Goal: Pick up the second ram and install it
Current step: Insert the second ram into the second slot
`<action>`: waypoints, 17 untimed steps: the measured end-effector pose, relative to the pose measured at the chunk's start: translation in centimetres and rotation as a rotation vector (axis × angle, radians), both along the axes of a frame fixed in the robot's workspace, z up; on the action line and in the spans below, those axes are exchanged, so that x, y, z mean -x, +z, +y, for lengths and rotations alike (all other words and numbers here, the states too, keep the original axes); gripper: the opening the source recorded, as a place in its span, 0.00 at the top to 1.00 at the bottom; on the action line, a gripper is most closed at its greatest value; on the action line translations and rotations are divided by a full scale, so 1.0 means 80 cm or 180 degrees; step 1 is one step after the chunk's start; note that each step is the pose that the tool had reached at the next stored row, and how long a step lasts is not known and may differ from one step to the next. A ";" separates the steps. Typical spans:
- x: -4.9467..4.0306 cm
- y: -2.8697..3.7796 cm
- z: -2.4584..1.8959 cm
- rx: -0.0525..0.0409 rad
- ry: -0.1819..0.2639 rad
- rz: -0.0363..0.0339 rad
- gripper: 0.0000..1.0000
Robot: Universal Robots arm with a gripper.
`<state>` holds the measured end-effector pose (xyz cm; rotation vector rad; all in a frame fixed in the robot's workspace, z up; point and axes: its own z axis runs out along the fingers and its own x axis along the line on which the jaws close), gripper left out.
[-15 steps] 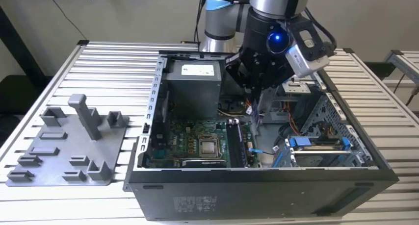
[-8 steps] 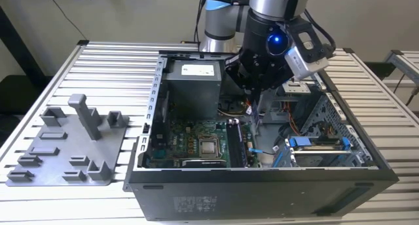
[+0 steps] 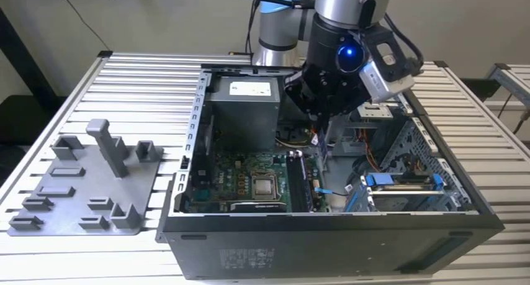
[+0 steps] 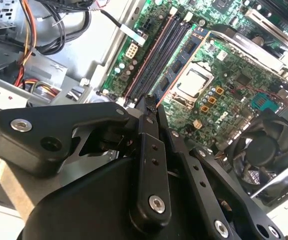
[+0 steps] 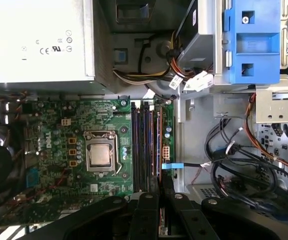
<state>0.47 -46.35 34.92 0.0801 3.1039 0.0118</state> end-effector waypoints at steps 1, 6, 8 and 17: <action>0.000 -0.0004 0.0000 0.0000 0.0000 0.0000 0.86; 0.000 -0.0017 0.0000 0.0000 -0.0001 0.0000 0.86; 0.000 -0.0017 0.0000 0.0000 -0.0001 0.0000 0.86; 0.000 -0.0075 0.0000 0.0000 -0.0001 0.0000 0.86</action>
